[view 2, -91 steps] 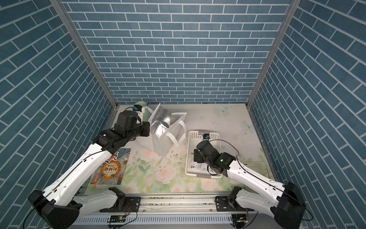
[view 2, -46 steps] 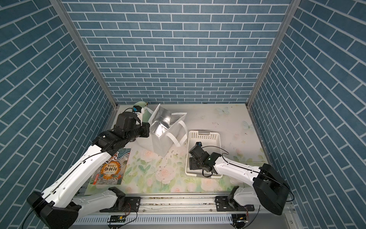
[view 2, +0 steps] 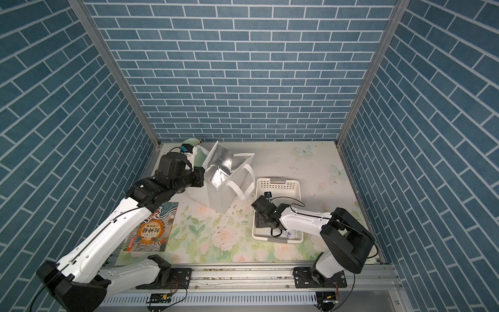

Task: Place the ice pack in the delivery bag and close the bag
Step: Pick up the ice pack from the bin.

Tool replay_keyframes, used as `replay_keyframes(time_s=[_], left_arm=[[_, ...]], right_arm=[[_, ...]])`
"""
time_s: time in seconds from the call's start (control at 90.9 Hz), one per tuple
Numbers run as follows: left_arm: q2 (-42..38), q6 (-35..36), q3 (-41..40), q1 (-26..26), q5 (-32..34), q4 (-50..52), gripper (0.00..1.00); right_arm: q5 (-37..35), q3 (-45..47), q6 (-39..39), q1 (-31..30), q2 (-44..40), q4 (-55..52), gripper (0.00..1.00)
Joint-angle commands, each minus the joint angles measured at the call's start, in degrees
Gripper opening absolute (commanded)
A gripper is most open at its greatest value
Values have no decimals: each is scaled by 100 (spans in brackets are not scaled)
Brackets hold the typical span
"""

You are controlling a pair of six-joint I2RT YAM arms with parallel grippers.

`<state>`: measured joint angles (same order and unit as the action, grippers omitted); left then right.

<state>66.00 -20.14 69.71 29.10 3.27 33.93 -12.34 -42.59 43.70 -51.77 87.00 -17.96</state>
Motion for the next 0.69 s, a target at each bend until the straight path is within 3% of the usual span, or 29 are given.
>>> replay_keyframes(time_s=[0.0,0.253,0.506,0.682], left_arm=[[7,-47,-71,-26,-50,-14,0],[-9,-46,-81,-20,-33,-19,0],[-16,-38,-89,-20,-16,-18,0],[-29,-37,-96,-20,-6,-12,0]], right_arm=[[-208,-89,55,88,160,123,81],[-397,-13,7,271,387,229,72],[-520,20,-108,274,-47,357,41],[-686,89,-218,282,-703,342,31]])
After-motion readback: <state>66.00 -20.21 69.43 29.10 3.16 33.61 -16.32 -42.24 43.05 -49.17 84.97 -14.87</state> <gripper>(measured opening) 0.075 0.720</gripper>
